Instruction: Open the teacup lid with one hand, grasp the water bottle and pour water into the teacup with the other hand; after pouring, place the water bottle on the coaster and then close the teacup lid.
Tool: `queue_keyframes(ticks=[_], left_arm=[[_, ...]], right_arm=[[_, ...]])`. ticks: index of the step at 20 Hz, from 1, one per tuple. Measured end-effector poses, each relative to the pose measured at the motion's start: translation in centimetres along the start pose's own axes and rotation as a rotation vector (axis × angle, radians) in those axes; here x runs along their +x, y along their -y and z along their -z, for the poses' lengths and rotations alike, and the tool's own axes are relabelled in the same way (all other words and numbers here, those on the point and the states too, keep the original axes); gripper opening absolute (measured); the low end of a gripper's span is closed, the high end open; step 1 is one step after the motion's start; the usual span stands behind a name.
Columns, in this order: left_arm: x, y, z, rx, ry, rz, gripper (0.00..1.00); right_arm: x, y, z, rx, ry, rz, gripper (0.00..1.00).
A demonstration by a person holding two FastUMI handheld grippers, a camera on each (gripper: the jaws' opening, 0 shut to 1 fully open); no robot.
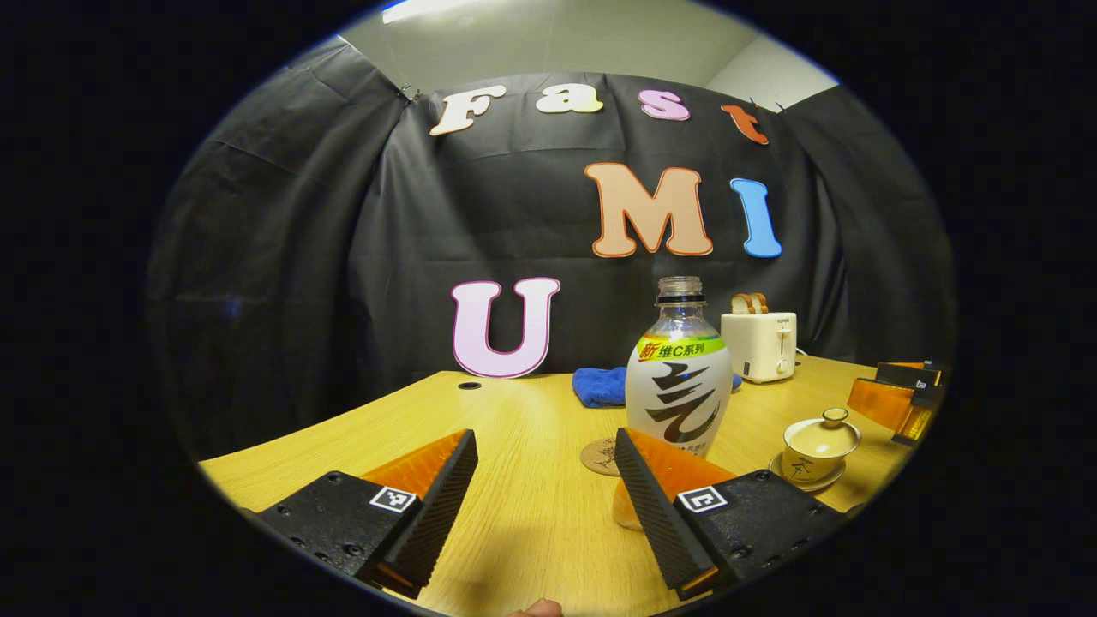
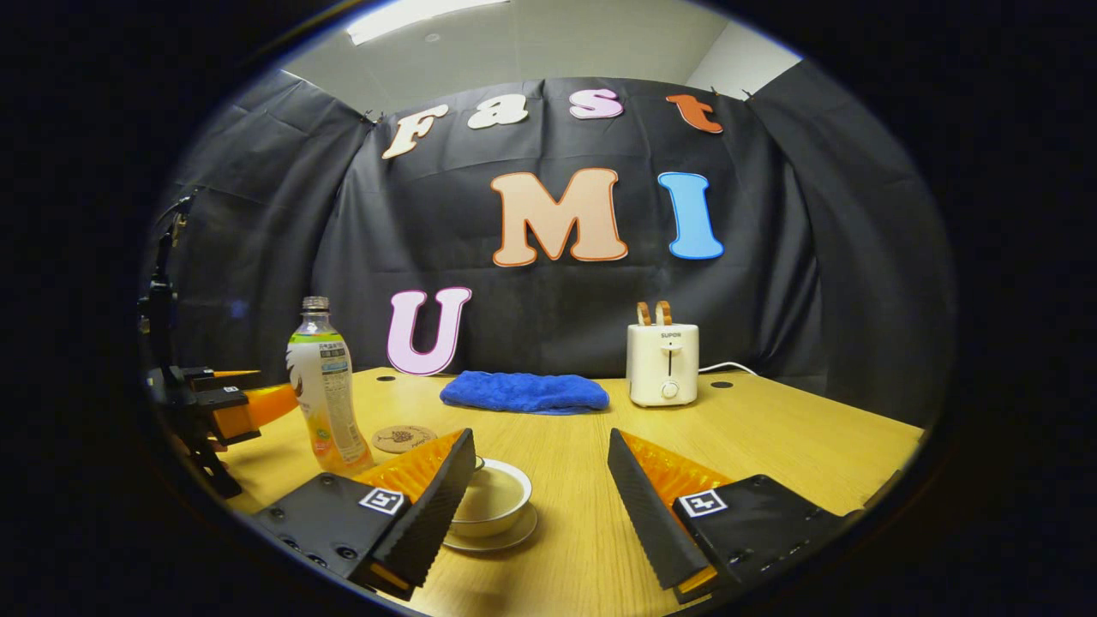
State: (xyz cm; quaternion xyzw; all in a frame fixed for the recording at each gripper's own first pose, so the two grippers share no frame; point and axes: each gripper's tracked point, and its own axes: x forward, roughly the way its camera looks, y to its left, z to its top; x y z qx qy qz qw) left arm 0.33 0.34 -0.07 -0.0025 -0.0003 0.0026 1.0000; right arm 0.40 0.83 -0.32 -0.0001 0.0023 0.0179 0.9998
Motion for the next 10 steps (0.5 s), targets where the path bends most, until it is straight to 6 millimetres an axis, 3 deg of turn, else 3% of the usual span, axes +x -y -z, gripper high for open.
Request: queue_keyframes(ticks=[1,2,5,6,10], left_arm=[[0.0,0.0,0.0,0.000,0.000,0.000,0.95],[0.0,0.0,0.0,0.000,0.000,0.000,0.94],[0.0,0.0,0.0,0.000,-0.001,0.000,0.95],[0.0,0.0,-0.1,-0.001,0.000,0.000,0.95],[0.0,-0.1,-0.1,-0.001,-0.001,-0.002,0.94]], right_arm=[[0.2,-0.1,0.0,0.001,-0.003,-0.007,1.00],[0.2,-0.2,0.1,0.001,-0.011,-0.013,0.94],[0.5,-0.5,0.5,0.001,-0.038,-0.031,0.94],[0.6,-0.7,0.4,0.003,-0.040,-0.036,0.99],[1.1,-1.4,0.5,-0.024,-0.073,-0.060,0.94]])
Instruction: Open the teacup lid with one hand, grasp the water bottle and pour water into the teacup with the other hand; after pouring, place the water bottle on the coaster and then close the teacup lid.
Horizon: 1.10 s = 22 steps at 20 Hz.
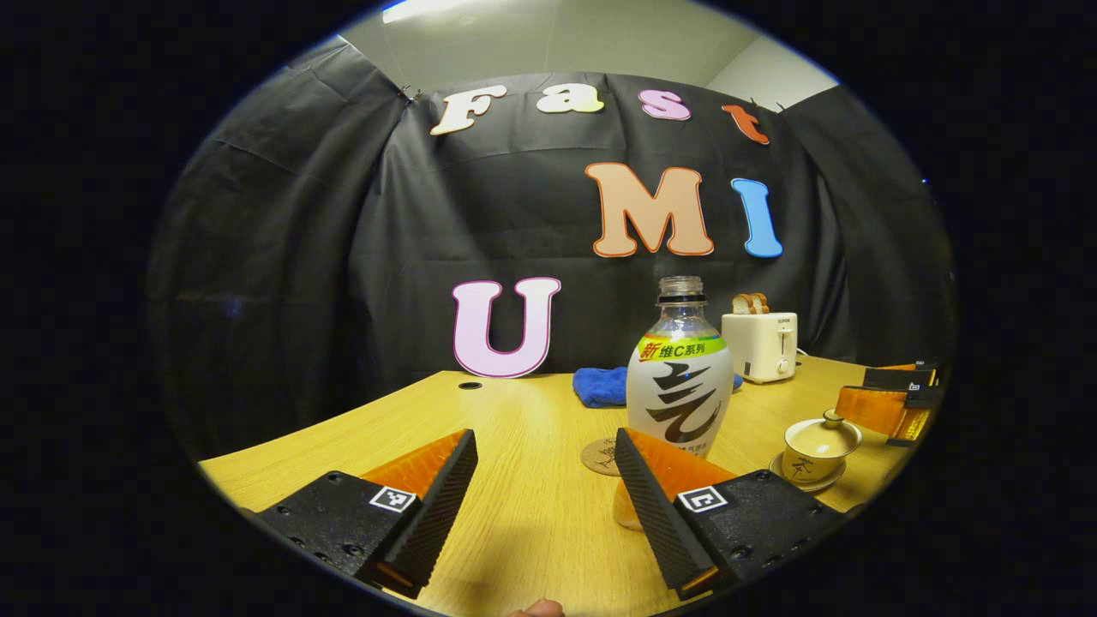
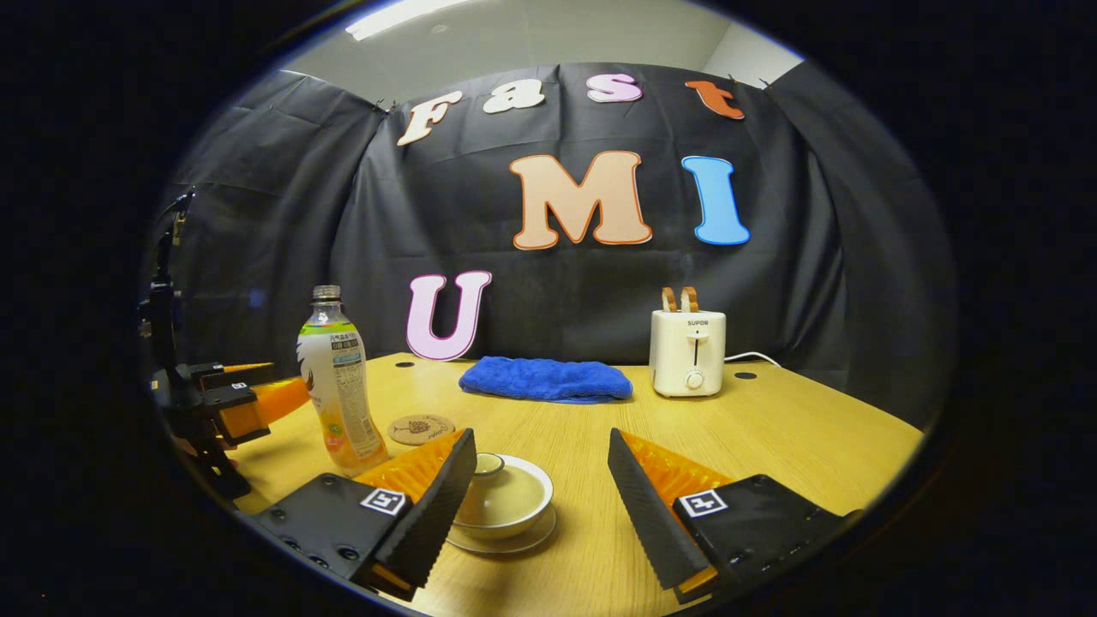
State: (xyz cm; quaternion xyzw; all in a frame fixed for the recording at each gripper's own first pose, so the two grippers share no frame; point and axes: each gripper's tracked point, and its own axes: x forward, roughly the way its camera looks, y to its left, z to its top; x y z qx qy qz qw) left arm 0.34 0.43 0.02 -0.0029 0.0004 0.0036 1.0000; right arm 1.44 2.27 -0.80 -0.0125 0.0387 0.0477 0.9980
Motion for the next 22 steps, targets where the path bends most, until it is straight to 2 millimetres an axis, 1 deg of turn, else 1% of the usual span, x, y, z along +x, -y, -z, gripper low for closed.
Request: queue_keyframes(ticks=[1,3,4,6,7,9,13,14,15,16,17,18,19,21,22], left_arm=[[0.0,0.0,0.0,0.000,0.000,0.000,0.94],[0.0,-0.1,-0.1,0.000,0.000,0.000,0.94],[0.0,0.0,0.0,0.000,0.000,0.000,0.95],[0.0,0.0,0.0,0.000,0.000,0.000,0.95],[0.0,0.0,0.0,0.000,0.000,0.000,0.95],[0.0,0.0,-0.1,0.000,0.000,0.000,0.94],[0.0,0.0,0.0,-0.001,0.000,0.000,0.95],[0.0,0.0,0.0,-0.001,0.000,0.000,0.95],[0.0,0.0,-0.1,-0.001,0.000,0.000,0.95],[-0.1,0.0,0.0,-0.001,0.000,0.000,0.95],[-0.1,0.0,0.1,-0.001,-0.001,0.000,0.95],[0.0,0.0,0.1,-0.002,0.000,0.000,0.94],[0.0,0.1,0.1,-0.001,0.000,0.000,0.94],[0.0,0.0,0.0,-0.002,0.000,0.000,0.95],[0.0,0.0,0.0,-0.002,0.000,0.000,0.95]], right_arm=[[0.0,-0.3,-0.1,-0.011,-0.008,-0.007,0.94],[0.2,-0.7,0.0,-0.028,-0.015,-0.020,1.00],[0.3,-1.0,0.0,-0.036,-0.020,-0.027,0.94],[0.4,-1.5,-0.2,-0.054,-0.026,-0.041,0.96],[0.6,-1.7,-0.3,-0.063,-0.029,-0.046,0.94],[0.6,-2.3,0.0,-0.083,-0.044,-0.063,0.84],[0.8,-3.4,1.1,-0.150,-0.092,-0.096,0.84],[1.1,-3.7,1.4,-0.165,-0.096,-0.092,0.74],[0.7,-3.8,1.6,-0.172,-0.096,-0.091,0.64],[1.0,-3.8,1.4,-0.178,-0.090,-0.091,0.57],[1.0,-3.9,1.5,-0.181,-0.098,-0.092,0.65],[1.0,-4.3,1.7,-0.174,-0.101,-0.112,0.64],[1.0,-4.0,1.7,-0.164,-0.108,-0.092,0.49],[1.2,-4.1,1.8,-0.157,-0.115,-0.097,0.39],[1.0,-4.3,1.9,-0.158,-0.117,-0.110,0.35]])
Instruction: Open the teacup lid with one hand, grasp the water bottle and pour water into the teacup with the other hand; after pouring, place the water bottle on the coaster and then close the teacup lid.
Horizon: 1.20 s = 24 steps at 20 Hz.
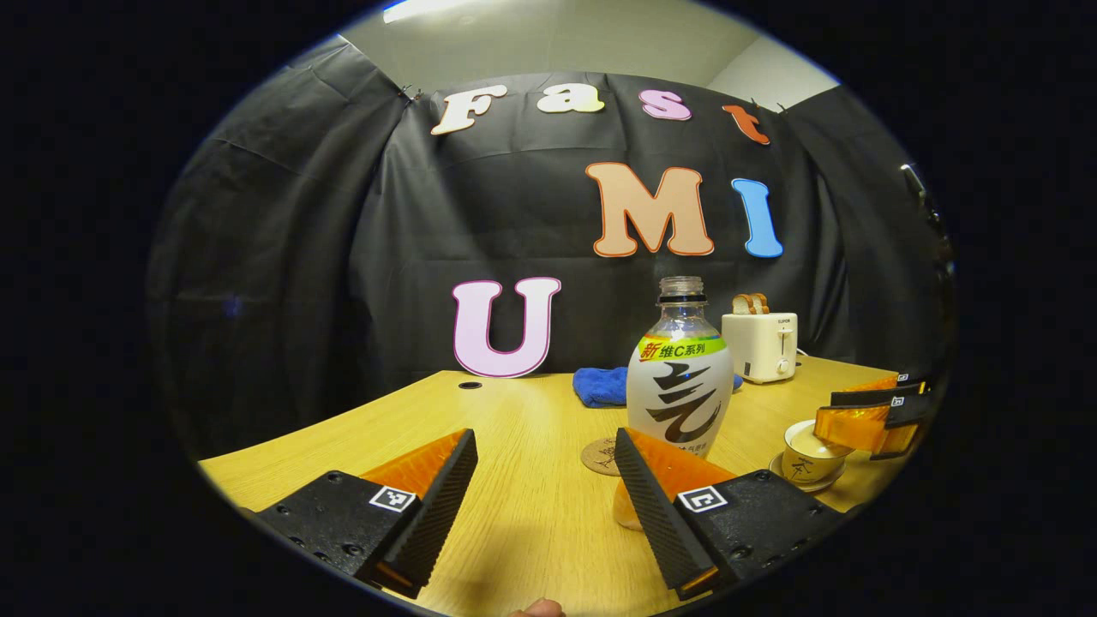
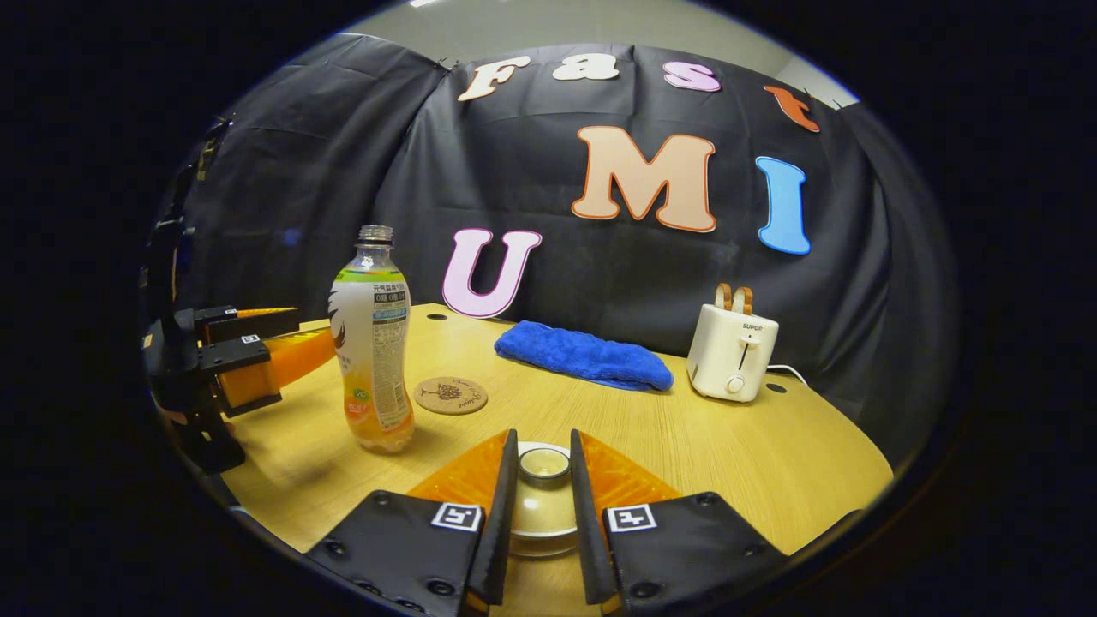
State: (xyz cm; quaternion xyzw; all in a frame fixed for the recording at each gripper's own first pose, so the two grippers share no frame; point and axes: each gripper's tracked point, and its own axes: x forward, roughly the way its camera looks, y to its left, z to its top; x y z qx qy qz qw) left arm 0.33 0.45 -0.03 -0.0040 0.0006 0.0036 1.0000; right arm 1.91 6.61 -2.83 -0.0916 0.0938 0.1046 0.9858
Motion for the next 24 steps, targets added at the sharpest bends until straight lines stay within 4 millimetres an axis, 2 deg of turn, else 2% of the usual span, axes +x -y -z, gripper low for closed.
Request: queue_keyframes(ticks=[4,5,12,16,24], left_arm=[[0.1,0.0,0.1,-0.001,0.000,-0.002,0.94],[0.1,0.0,0.0,0.000,-0.001,-0.003,0.94],[-0.1,-0.7,0.1,0.001,-0.001,-0.044,0.95],[-0.5,-0.3,0.0,0.000,0.000,-0.026,0.94],[-2.4,0.3,0.0,0.000,-0.001,0.007,0.95]], right_arm=[[0.1,0.0,0.1,0.006,-0.001,-0.004,0.33],[0.3,0.1,0.1,0.022,0.009,-0.009,0.27],[0.2,-0.2,-0.4,0.092,0.026,-0.034,0.29],[0.1,0.6,-1.3,0.103,0.050,-0.020,0.27],[-0.8,3.4,-2.2,0.141,0.091,0.043,0.28]])
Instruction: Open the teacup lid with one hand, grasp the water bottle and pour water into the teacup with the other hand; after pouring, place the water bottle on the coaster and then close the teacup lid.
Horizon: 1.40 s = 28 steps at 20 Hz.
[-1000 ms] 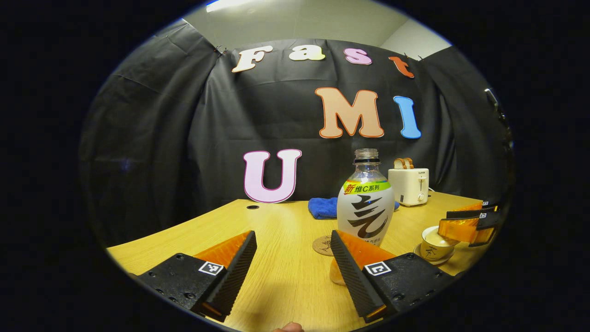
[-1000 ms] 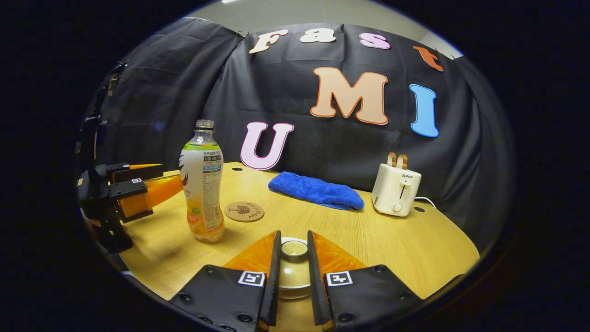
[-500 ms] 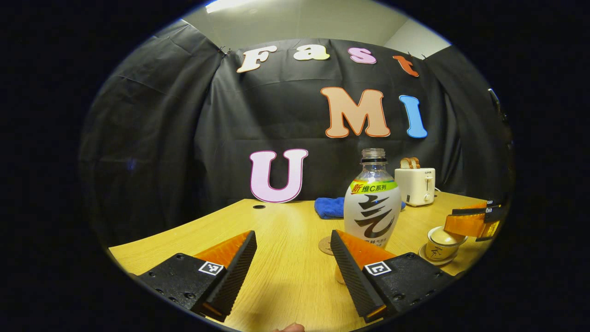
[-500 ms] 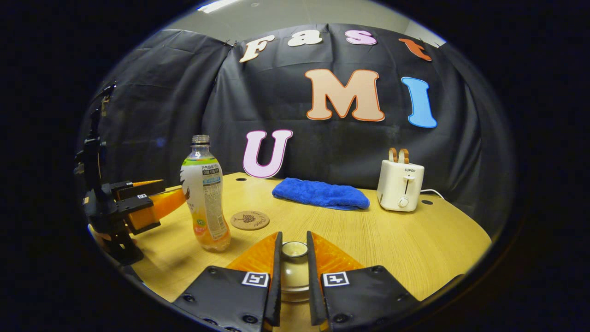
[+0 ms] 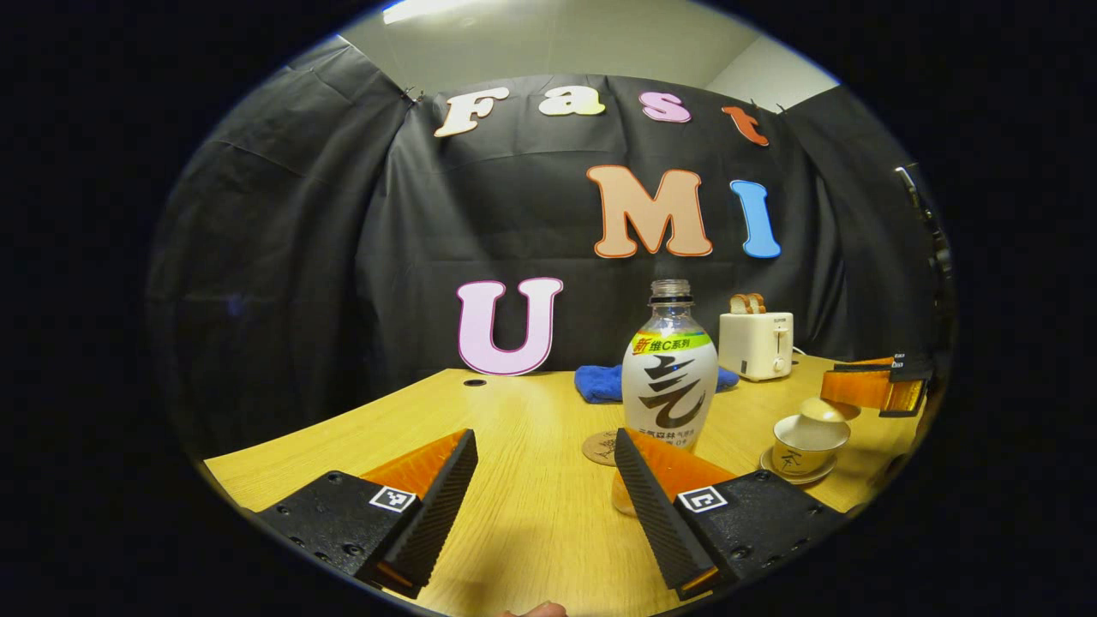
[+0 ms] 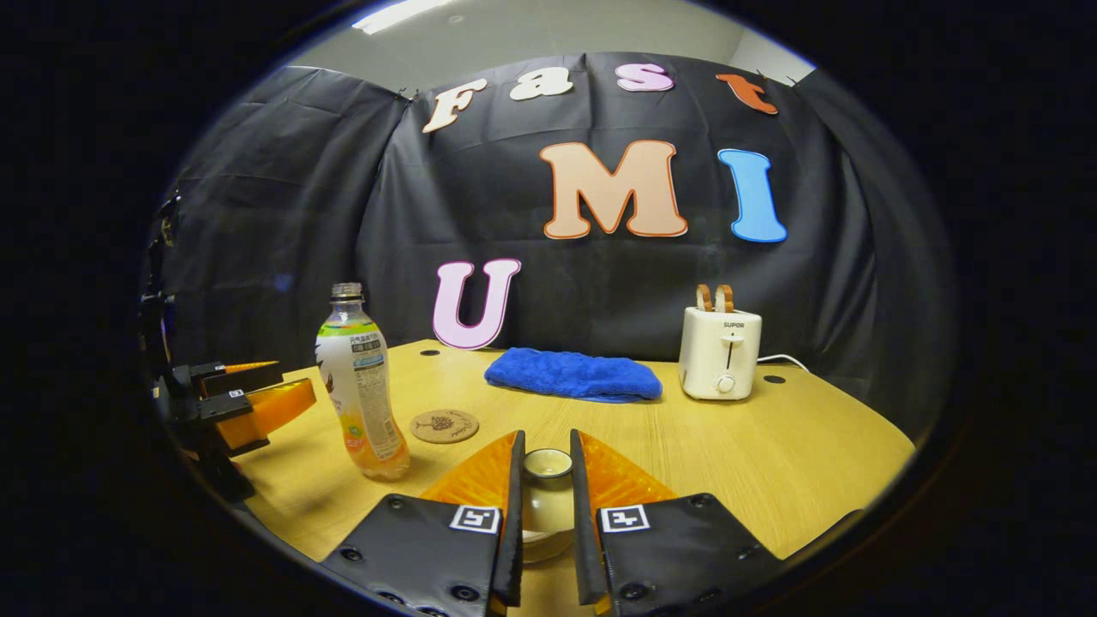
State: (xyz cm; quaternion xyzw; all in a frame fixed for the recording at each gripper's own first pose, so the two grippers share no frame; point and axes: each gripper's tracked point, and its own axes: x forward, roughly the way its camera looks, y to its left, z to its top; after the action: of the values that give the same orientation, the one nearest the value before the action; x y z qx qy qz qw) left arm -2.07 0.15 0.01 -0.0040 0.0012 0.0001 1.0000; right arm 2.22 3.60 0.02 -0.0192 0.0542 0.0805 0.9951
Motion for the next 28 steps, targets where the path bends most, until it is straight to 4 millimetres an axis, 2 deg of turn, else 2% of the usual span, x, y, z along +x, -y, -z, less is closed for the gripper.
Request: queue_keyframes(ticks=[6,14,21,28], left_arm=[[-0.7,2.1,0.4,-0.020,-0.028,0.074,0.94],[-0.7,5.2,0.6,-0.054,-0.052,0.155,0.95],[0.6,7.0,1.1,-0.041,-0.088,0.197,0.95],[2.5,7.7,1.5,-0.046,-0.109,0.198,0.95]], right_arm=[[-1.0,2.9,-1.7,0.016,0.043,0.055,0.29],[-2.1,6.1,-2.5,0.031,0.060,0.105,0.28],[-2.7,7.6,-3.0,0.043,0.071,0.133,0.28],[-3.1,8.6,-3.5,0.052,0.083,0.155,0.28]])
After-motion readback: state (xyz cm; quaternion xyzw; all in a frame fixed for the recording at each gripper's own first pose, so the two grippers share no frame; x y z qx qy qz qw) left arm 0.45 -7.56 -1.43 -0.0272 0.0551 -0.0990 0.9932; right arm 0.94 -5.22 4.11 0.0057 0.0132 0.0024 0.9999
